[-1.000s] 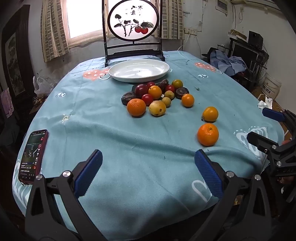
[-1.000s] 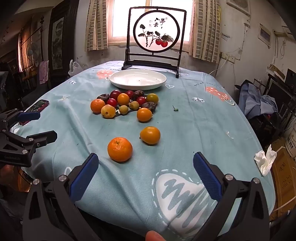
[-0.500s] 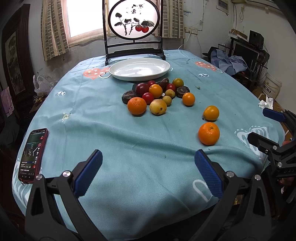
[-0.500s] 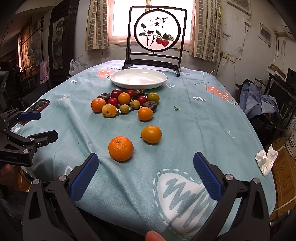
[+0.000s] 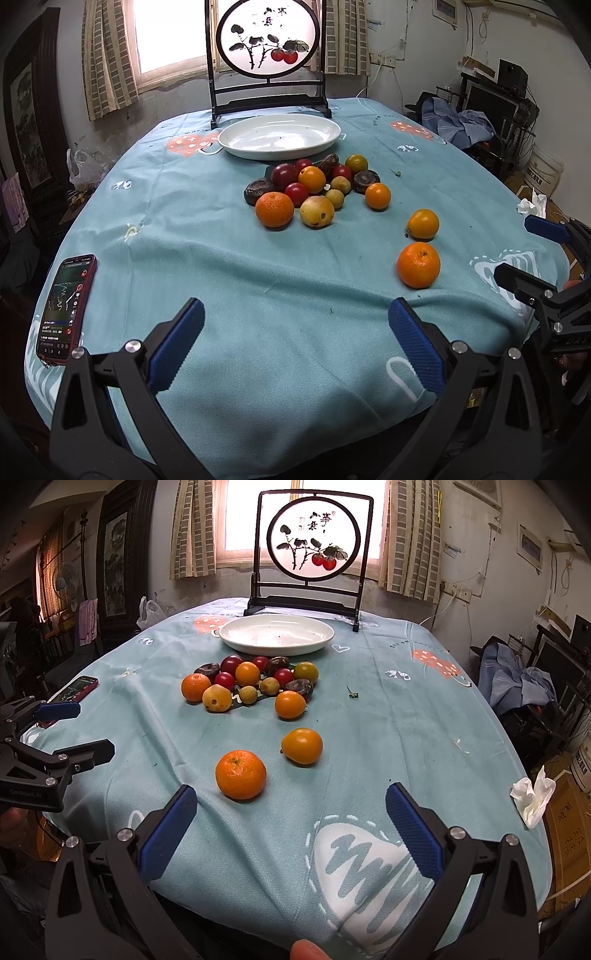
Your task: Organize fruits
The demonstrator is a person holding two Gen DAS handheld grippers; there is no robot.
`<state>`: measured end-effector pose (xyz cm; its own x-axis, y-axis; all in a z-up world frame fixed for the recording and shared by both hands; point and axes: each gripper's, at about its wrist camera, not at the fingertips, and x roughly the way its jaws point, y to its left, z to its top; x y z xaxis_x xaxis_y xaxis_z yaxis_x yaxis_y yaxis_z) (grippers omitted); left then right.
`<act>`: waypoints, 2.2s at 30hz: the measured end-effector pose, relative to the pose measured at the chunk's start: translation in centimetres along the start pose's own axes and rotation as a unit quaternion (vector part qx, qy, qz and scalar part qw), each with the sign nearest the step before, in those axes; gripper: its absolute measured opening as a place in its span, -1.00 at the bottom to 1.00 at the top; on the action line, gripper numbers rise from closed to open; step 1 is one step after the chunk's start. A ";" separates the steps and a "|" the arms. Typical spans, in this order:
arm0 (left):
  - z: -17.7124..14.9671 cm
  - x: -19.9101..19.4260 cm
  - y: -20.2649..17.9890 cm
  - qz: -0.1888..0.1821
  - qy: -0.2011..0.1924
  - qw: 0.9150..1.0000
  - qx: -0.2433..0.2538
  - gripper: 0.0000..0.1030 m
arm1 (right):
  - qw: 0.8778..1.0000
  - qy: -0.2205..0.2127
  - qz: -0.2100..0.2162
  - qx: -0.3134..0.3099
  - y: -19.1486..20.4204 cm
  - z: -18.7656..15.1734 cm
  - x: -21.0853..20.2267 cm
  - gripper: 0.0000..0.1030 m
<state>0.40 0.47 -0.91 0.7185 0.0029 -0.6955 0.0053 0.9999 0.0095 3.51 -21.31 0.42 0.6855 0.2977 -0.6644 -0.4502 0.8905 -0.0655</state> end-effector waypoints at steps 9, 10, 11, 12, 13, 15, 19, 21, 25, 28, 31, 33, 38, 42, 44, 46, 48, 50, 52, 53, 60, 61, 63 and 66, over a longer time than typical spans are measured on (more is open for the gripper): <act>0.0 0.0 0.0 0.001 0.001 1.000 0.000 0.96 | 1.000 0.002 0.001 0.000 0.4 -0.5 0.5 0.97; 0.0 0.0 0.0 0.001 0.001 1.000 0.000 0.96 | 1.000 0.002 0.000 0.001 0.3 -0.3 0.4 0.97; 0.0 0.0 0.0 0.001 0.001 1.000 -0.001 0.96 | 1.000 0.002 0.000 0.001 0.3 -0.4 0.5 0.97; 0.0 0.0 0.0 0.001 0.001 1.000 -0.001 0.96 | 1.000 0.003 0.001 0.001 0.3 -0.4 0.5 0.97; 0.0 0.0 0.0 0.001 0.001 1.000 0.000 0.96 | 1.000 0.003 0.000 0.001 0.3 -0.4 0.4 0.97; 0.0 0.0 0.0 0.001 0.002 1.000 0.000 0.96 | 1.000 0.003 0.000 0.001 0.3 -0.4 0.5 0.97; 0.0 0.0 0.0 0.001 0.002 1.000 0.000 0.96 | 1.000 0.003 0.001 0.001 0.3 -0.4 0.5 0.97; 0.0 0.0 0.0 0.001 0.002 1.000 0.000 0.96 | 1.000 0.003 0.000 0.001 0.3 -0.4 0.5 0.97; 0.0 0.0 0.0 0.001 0.003 1.000 -0.001 0.96 | 1.000 0.005 0.001 0.001 0.3 -0.4 0.6 0.97; -0.2 0.1 0.1 0.001 0.005 1.000 -0.002 0.96 | 1.000 0.006 0.002 0.002 0.3 -0.6 0.7 0.97; -0.2 0.3 0.1 0.000 0.006 1.000 -0.002 0.96 | 1.000 0.007 0.004 0.003 0.2 -0.5 0.7 0.97; -0.2 0.4 0.1 0.001 0.007 1.000 -0.001 0.96 | 1.000 0.007 0.005 0.004 0.2 -0.5 0.7 0.97; -0.3 0.6 0.2 0.001 0.011 1.000 -0.002 0.96 | 0.999 0.007 0.030 0.008 0.1 -0.5 1.0 0.97; -0.1 0.9 0.4 0.002 0.015 1.000 -0.005 0.96 | 0.998 0.008 0.066 0.014 0.2 -0.6 1.9 0.97; -0.1 1.2 0.7 0.004 0.018 1.000 -0.007 0.96 | 0.997 0.012 0.075 0.016 0.4 -0.6 2.8 0.91; -0.2 1.5 1.1 0.005 0.021 1.000 -0.011 0.96 | 0.996 0.026 0.082 0.018 0.8 -0.6 4.2 0.71; -0.3 1.7 1.5 0.007 0.024 1.000 -0.016 0.96 | 0.995 0.037 0.096 0.020 1.2 -0.6 5.2 0.59; -0.3 2.1 2.1 0.008 0.028 0.999 -0.024 0.96 | 0.994 0.043 0.099 0.018 1.6 -0.4 6.0 0.52; -0.3 2.6 2.7 0.007 0.033 0.999 -0.032 0.96 | 0.994 0.043 0.103 0.016 1.9 -0.2 6.6 0.49; -0.3 2.8 2.9 0.006 0.034 0.999 -0.035 0.96 | 0.993 0.045 0.104 0.016 2.0 -0.1 6.9 0.44; -0.3 4.2 3.4 0.002 0.043 0.998 -0.037 0.96 | 0.993 0.064 0.101 0.014 2.1 -0.1 8.9 0.02; -0.3 4.3 3.4 0.001 0.043 0.998 -0.036 0.96 | 0.993 0.061 0.097 0.012 2.1 -0.1 9.0 -0.07; -0.2 4.7 3.3 0.000 0.045 0.998 -0.034 0.96 | 0.993 0.060 0.103 0.018 1.7 -0.1 8.9 -0.11; -0.1 5.3 3.1 -0.002 0.049 0.998 -0.031 0.96 | 0.992 0.054 0.109 0.025 1.3 -0.2 8.8 -0.12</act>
<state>4.18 3.58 -4.59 0.6476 -0.0024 -0.7620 -0.0383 0.9986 -0.0357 8.76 -17.59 -5.67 0.5086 0.4493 -0.7345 -0.5511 0.8253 0.1232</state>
